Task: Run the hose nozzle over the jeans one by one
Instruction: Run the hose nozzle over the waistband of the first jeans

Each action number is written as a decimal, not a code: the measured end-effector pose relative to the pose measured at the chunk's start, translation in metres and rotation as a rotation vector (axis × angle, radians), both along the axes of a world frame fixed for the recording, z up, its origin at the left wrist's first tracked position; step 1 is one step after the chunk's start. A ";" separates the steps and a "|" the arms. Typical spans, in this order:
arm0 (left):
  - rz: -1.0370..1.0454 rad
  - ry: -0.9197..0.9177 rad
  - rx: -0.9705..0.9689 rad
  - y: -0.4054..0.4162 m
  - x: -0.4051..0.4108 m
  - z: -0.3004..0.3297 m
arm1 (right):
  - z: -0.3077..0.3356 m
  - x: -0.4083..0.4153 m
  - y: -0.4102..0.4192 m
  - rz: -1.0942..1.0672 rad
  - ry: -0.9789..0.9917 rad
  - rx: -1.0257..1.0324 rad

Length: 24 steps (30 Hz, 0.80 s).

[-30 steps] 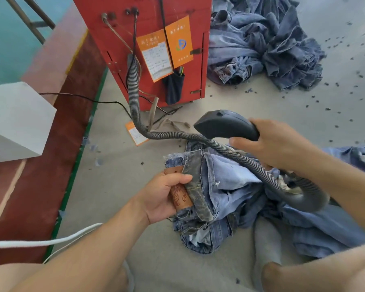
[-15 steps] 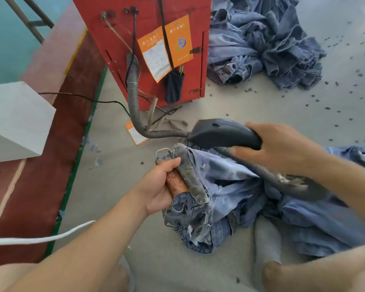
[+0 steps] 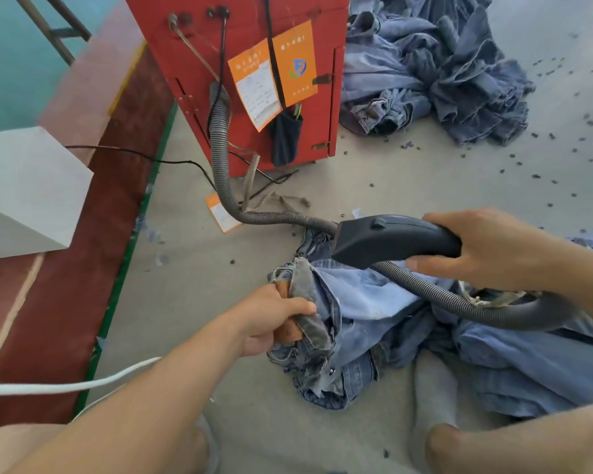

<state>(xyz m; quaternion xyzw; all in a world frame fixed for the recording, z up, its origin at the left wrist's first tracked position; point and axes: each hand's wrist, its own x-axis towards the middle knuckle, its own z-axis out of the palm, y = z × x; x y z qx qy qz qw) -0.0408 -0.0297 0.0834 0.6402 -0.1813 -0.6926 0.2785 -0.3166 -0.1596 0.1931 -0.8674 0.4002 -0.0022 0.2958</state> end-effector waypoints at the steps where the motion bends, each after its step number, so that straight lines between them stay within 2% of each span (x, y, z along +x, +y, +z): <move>1: 0.046 0.101 -0.041 -0.002 0.004 0.003 | 0.000 -0.001 0.000 0.011 0.005 -0.003; 4: 0.214 0.374 -0.205 -0.007 0.015 0.013 | 0.002 -0.009 -0.002 0.037 0.036 -0.020; 8: 0.278 0.560 -0.315 -0.010 0.015 0.018 | 0.008 -0.022 0.001 0.073 0.032 0.051; 13: 0.361 0.543 -0.333 -0.016 0.004 0.019 | 0.002 -0.005 0.007 0.087 0.051 0.009; 18: 0.371 0.519 -0.274 -0.021 0.000 0.022 | -0.012 0.018 0.005 -0.107 -0.114 -0.186; 20: 0.388 0.546 -0.254 -0.024 -0.001 0.024 | -0.005 0.010 0.000 -0.087 -0.132 -0.138; 24: 0.399 0.587 -0.265 -0.027 0.002 0.027 | -0.001 0.007 0.007 0.046 -0.001 -0.006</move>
